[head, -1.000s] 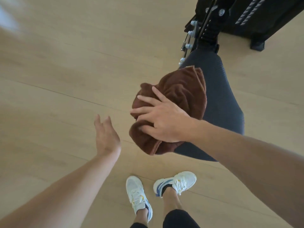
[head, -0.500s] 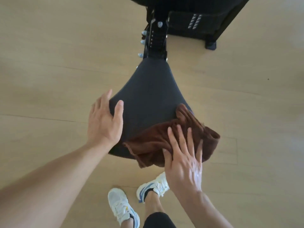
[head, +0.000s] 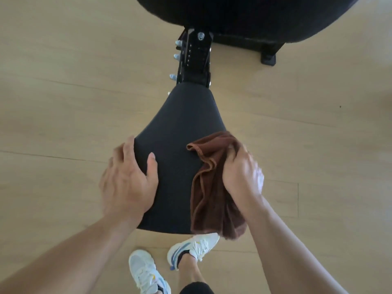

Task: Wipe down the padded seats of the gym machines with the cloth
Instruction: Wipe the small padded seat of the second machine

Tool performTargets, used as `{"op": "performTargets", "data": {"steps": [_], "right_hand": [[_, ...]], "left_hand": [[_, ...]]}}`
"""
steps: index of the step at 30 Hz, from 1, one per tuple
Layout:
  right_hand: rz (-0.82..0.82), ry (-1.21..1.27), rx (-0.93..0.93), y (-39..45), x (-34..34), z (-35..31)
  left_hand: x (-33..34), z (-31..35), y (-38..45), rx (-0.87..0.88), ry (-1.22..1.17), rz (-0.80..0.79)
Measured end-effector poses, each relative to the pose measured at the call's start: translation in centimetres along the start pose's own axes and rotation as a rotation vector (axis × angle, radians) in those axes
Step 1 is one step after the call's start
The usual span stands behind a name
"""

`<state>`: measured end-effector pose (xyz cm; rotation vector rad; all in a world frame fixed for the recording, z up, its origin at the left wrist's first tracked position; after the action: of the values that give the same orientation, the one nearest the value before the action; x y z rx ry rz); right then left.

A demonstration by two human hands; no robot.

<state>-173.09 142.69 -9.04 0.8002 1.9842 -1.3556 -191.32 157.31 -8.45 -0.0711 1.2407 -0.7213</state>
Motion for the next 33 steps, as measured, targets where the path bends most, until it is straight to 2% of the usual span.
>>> {"op": "performTargets", "data": {"steps": [2, 5, 8, 10, 12, 14, 17, 19, 21, 23, 26, 28, 30, 33], "right_hand": [[-0.025, 0.004, 0.046, 3.1, -1.2, -2.2], [0.005, 0.097, -0.004, 6.2, -1.5, -6.5], [0.117, 0.152, -0.121, 7.7, -0.9, -10.2], [0.174, 0.127, -0.265, 7.9, -0.3, -11.8], [0.159, -0.003, -0.473, 8.0, 0.4, -13.5], [0.068, -0.216, -0.632, 8.5, 1.4, -15.6], [-0.09, -0.537, -0.701, 8.9, 2.7, -18.6], [-0.135, -0.68, -0.696, 8.5, 3.2, -19.7], [-0.155, -0.775, -0.7, 7.6, 3.5, -20.2], [-0.203, -0.822, -0.746, 5.7, 4.1, -20.5], [-0.306, -0.803, -0.849, 1.3, 6.3, -20.5], [-0.342, -0.763, -0.932, -1.8, 7.7, -20.0], [-0.37, -0.702, -1.017, -4.1, 8.5, -18.9], [-0.5, -0.555, -1.14, -6.5, 8.7, -15.7]], "left_hand": [[0.1, -0.1, 0.3, -0.023, 0.013, -0.015], [0.1, -0.2, 0.5, -0.044, 0.022, -0.017], [0.1, -0.1, 0.5, -0.034, 0.011, -0.004], [0.1, -0.2, 0.5, -0.024, 0.017, 0.007], [0.3, -0.4, 0.7, -0.022, 0.012, 0.012], [0.3, -0.4, 0.5, -0.008, 0.006, 0.026], [0.2, -0.7, 0.5, 0.004, -0.087, 0.036], [0.1, -1.3, 0.4, -0.008, -0.288, 0.082], [-0.2, -2.2, 0.3, -0.078, -0.591, 0.197], [-0.5, -2.9, 0.4, -0.238, -0.801, 0.279], [0.3, -5.8, 1.6, -0.517, -1.127, 0.353], [1.3, -8.6, 1.7, -0.675, -1.299, 0.339], [2.6, -10.8, -0.8, -0.724, -1.19, 0.228], [4.2, -13.1, -6.6, -0.659, -0.961, 0.12]]}}
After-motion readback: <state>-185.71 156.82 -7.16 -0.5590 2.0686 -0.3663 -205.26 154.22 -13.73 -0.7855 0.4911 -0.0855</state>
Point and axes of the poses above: each hand's wrist, its own y-axis towards the middle knuckle, its own x-axis out of the palm, z = x × y, the point moved 3 cm from there along y, towards the middle knuckle, and after that the axes turned 11 degrees about -z, right-handed, at the moved point
